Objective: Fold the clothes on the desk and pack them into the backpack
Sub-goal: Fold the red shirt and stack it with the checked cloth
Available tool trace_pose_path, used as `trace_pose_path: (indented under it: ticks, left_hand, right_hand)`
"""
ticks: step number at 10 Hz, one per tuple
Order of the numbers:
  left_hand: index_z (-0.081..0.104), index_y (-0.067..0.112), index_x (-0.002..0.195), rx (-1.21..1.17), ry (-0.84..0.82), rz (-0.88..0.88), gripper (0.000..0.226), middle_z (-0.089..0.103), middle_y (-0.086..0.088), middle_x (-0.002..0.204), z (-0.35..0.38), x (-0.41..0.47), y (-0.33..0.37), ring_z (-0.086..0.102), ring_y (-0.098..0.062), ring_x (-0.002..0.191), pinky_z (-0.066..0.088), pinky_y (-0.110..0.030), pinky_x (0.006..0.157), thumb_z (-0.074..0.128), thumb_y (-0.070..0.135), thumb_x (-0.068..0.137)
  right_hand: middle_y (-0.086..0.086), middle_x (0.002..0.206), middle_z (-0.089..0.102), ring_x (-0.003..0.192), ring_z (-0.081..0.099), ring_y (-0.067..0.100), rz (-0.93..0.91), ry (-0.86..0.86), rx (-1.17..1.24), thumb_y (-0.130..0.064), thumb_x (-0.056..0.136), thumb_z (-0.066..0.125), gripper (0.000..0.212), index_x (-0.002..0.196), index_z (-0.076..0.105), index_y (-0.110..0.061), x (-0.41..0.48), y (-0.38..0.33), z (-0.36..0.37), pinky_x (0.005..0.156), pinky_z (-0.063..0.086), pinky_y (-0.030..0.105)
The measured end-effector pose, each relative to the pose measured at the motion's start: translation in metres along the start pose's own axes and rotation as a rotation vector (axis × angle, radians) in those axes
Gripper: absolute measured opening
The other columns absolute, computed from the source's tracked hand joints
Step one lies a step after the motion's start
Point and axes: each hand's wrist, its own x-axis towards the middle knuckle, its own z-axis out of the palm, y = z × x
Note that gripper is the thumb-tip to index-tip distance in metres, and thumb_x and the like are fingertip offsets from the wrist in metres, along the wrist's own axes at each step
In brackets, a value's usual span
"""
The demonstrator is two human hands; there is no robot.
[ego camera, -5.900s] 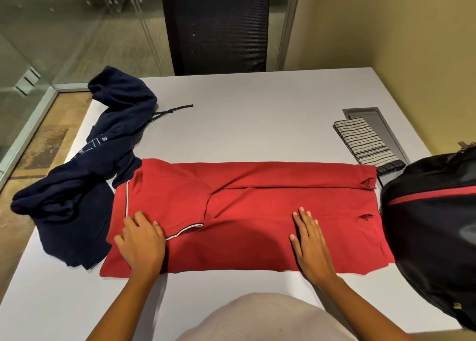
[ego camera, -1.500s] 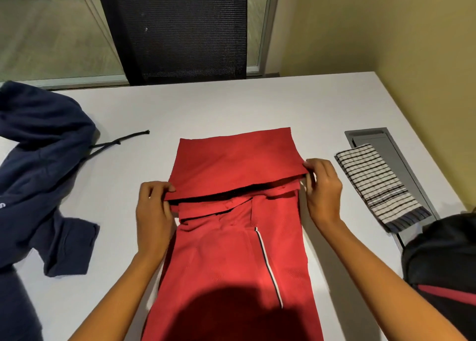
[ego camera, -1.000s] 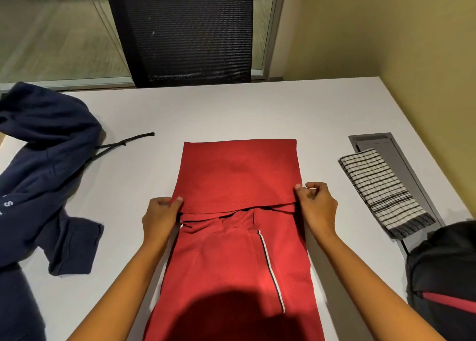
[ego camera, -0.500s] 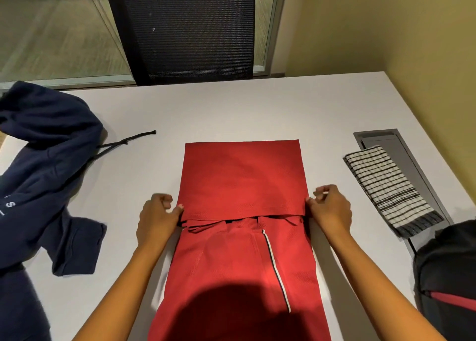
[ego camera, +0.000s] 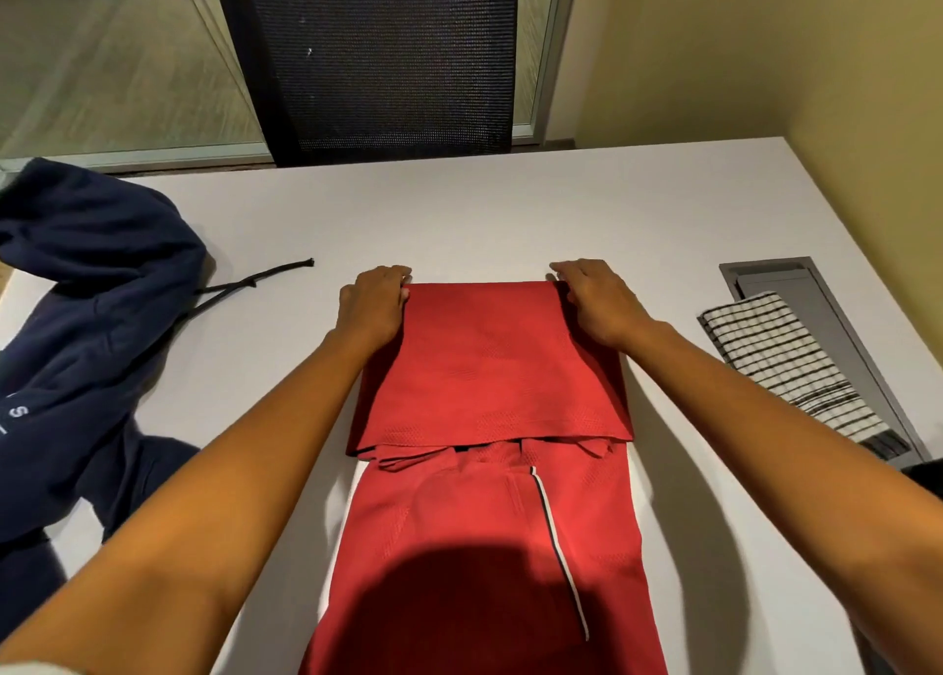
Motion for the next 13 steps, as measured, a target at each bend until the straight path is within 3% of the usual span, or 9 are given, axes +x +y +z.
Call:
trace_pose_path:
  ticks: [2,3,5,7,8,10,11,12,13]
  left_hand:
    - [0.062,0.006,0.116,0.095,-0.096,0.024,0.025,0.055,-0.018,0.117,-0.012,0.012,0.003,0.054,-0.034,0.109,0.035,-0.036,0.089,0.053,0.006,0.093]
    - [0.066,0.004,0.108,0.037,0.018,0.081,0.021,0.056,-0.019,0.111,-0.032,0.001,0.009,0.055,-0.036,0.103,0.033,-0.033,0.086,0.055,0.002,0.091]
    - [0.065,0.011,0.102,-0.027,0.271,0.217,0.021,0.058,-0.009,0.102,-0.072,-0.068,0.012,0.056,-0.031,0.092,0.013,-0.025,0.073,0.058,-0.002,0.087]
    - [0.06,0.021,0.097,-0.048,0.358,0.378,0.018,0.057,0.007,0.093,-0.11,-0.175,0.024,0.051,-0.012,0.086,0.014,-0.028,0.072,0.05,0.009,0.087]
    - [0.058,0.025,0.097,-0.048,0.323,0.365,0.021,0.057,0.01,0.095,-0.108,-0.228,0.021,0.047,-0.007,0.085,0.015,-0.028,0.073,0.049,0.009,0.086]
    - [0.056,0.031,0.093,0.033,0.289,0.395,0.027,0.057,0.014,0.093,-0.07,-0.333,0.002,0.046,-0.005,0.084,0.016,-0.029,0.072,0.053,0.007,0.081]
    - [0.056,0.032,0.091,0.017,0.22,0.372,0.029,0.054,0.016,0.094,-0.038,-0.373,-0.016,0.046,-0.004,0.086,0.018,-0.025,0.074,0.044,0.009,0.078]
    - [0.055,0.032,0.09,0.018,0.145,0.368,0.039,0.05,0.017,0.095,-0.002,-0.408,-0.03,0.046,-0.003,0.085,0.019,-0.025,0.073,0.05,-0.001,0.069]
    - [0.049,0.035,0.09,-0.077,0.079,0.288,0.051,0.045,0.023,0.093,0.019,-0.42,-0.035,0.044,0.001,0.083,0.022,-0.019,0.086,0.05,-0.008,0.062]
  right_hand:
    - [0.022,0.112,0.057,0.1,0.054,0.039,-0.078,-0.078,-0.136,-0.002,0.091,0.049,0.027,0.116,0.058,0.001,0.015,0.0,-0.012,0.084,0.043,0.041]
    - [0.02,0.104,0.052,0.088,0.057,0.039,-0.072,-0.035,-0.13,0.001,0.089,0.049,0.018,0.103,0.059,0.002,0.004,-0.006,-0.032,0.072,0.047,0.041]
    - [0.016,0.095,0.049,0.071,0.055,0.037,-0.128,0.219,-0.123,0.009,0.079,0.055,0.019,0.095,0.058,-0.001,-0.062,-0.024,-0.073,0.057,0.048,0.04]
    - [0.007,0.101,0.05,0.083,0.052,0.027,-0.143,0.306,0.023,-0.008,0.084,0.037,0.033,0.108,0.06,-0.008,-0.176,-0.058,-0.1,0.068,0.046,0.035]
    - [0.001,0.103,0.048,0.088,0.05,0.022,-0.146,0.298,0.029,-0.017,0.09,0.033,0.035,0.112,0.059,-0.014,-0.226,-0.071,-0.098,0.072,0.038,0.029]
    - [-0.021,0.099,0.051,0.096,0.044,-0.001,-0.158,0.152,0.183,-0.043,0.101,0.042,0.015,0.095,0.055,-0.043,-0.325,-0.092,-0.06,0.087,0.037,0.022]
    - [-0.019,0.105,0.056,0.1,0.049,0.001,-0.106,0.094,0.255,-0.036,0.097,0.047,0.012,0.103,0.057,-0.039,-0.374,-0.101,-0.018,0.087,0.038,0.016]
    - [-0.005,0.104,0.056,0.09,0.058,0.015,-0.196,0.026,0.15,-0.027,0.092,0.053,0.02,0.111,0.057,-0.024,-0.397,-0.096,0.018,0.075,0.045,0.023]
    - [-0.002,0.1,0.051,0.075,0.058,0.02,-0.27,0.038,0.106,-0.01,0.079,0.069,0.032,0.108,0.058,-0.017,-0.414,-0.09,0.053,0.063,0.045,0.026]
